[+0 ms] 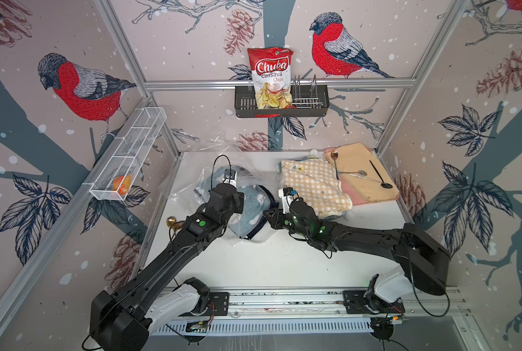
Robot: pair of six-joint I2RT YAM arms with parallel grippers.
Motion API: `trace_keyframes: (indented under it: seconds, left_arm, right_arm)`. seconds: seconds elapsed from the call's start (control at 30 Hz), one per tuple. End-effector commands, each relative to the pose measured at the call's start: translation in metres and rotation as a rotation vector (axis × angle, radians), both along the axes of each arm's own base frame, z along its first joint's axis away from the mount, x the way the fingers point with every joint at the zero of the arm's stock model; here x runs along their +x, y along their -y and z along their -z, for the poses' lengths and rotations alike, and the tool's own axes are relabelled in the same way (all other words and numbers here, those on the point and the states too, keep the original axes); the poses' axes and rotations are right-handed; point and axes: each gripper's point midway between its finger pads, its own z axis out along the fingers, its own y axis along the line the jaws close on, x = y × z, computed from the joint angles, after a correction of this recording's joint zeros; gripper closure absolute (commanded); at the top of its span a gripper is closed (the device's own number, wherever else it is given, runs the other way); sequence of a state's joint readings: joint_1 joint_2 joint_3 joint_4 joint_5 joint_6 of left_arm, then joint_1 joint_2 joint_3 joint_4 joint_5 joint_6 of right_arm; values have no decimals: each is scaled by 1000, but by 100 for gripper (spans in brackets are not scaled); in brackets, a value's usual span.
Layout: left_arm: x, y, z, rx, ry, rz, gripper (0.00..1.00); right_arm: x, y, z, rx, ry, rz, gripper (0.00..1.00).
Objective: Take the blanket out of the vacuum bag
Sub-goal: Place the blanket at the center of the board.
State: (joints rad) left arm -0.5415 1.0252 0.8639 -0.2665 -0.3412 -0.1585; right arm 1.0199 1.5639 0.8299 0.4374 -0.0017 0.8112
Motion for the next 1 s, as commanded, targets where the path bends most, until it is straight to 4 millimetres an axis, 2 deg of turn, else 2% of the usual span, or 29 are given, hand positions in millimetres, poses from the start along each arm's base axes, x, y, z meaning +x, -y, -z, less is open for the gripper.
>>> trace_keyframes:
  seconds: [0.0, 0.33, 0.67, 0.8, 0.97]
  left_arm:
    - [1, -1, -12, -17, 45, -7, 100]
    - [-2, -3, -20, -24, 77, -7, 100]
    - [-8, 3, -31, -75, 102, 27, 100]
    - [-10, 10, -31, -83, 95, 53, 99]
    - [-10, 13, -29, -88, 82, 64, 97]
  right_arm:
    - [0, -12, -3, 20, -6, -23, 75]
    - [2, -11, 11, 1, -45, -12, 67]
    - [31, 1, 29, 70, -203, 114, 66]
    - [34, -7, 28, 103, -235, 124, 65]
    - [29, -19, 49, 155, -329, 112, 62]
